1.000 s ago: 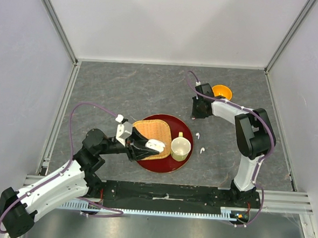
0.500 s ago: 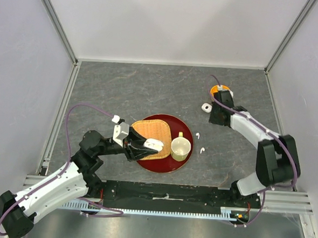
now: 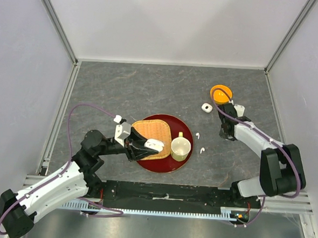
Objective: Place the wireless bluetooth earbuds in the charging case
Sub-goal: Adjust the earbud at the center of the board.
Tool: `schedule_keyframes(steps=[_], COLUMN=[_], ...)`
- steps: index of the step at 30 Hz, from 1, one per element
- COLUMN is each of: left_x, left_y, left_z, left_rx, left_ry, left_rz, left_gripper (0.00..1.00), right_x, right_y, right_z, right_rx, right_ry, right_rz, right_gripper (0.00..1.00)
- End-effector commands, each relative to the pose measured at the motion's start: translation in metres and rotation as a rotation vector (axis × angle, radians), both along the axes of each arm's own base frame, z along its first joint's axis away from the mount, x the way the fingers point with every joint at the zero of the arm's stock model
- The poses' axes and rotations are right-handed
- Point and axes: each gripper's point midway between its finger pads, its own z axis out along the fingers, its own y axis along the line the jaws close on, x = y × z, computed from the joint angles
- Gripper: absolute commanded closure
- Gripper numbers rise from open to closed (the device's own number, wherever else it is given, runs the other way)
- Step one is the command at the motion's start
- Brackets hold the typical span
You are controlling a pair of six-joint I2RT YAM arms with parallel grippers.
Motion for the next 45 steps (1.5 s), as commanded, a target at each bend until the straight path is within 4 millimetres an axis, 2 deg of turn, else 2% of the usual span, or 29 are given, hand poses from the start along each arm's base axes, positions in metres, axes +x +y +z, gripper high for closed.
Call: schedule_keyframes(steps=[1, 5, 9, 12, 18, 28, 33, 38, 45], left_x=[-0.003, -0.003, -0.003, -0.003, -0.003, 0.001, 0.002, 0.003, 0.003], left_y=[0.003, 0.007, 0.008, 0.008, 0.009, 0.008, 0.007, 0.006, 0.007], left_z=[0.001, 0.001, -0.001, -0.003, -0.004, -0.004, -0.004, -0.004, 0.000], left_rx=[-0.018, -0.028, -0.025, -0.021, -0.023, -0.014, -0.008, -0.007, -0.012], left_ry=[-0.020, -0.035, -0.037, -0.030, -0.023, -0.017, -0.004, 0.001, 0.010], left_rz=[0.009, 0.026, 0.032, 0.031, 0.035, 0.049, 0.049, 0.051, 0.056], left_gripper=[0.98, 0.98, 0.98, 0.98, 0.98, 0.98, 0.98, 0.98, 0.98], right_x=[0.000, 0.006, 0.019, 0.029, 0.043, 0.045, 0.037, 0.029, 0.035], right_y=[-0.001, 0.011, 0.041, 0.060, 0.081, 0.074, 0.040, 0.044, 0.032], right_z=[-0.013, -0.016, -0.008, -0.007, -0.001, 0.029, 0.013, -0.009, -0.028], right_rx=[-0.031, -0.008, 0.036, 0.048, 0.046, 0.063, 0.170, 0.319, 0.325], right_ry=[0.037, 0.030, 0.005, 0.000, -0.001, -0.084, -0.064, -0.034, -0.020], right_rz=[-0.020, 0.009, 0.076, 0.114, 0.161, 0.210, 0.133, 0.105, 0.053], right_gripper=[0.77, 0.73, 0.70, 0.63, 0.57, 0.57, 0.59, 0.60, 0.64])
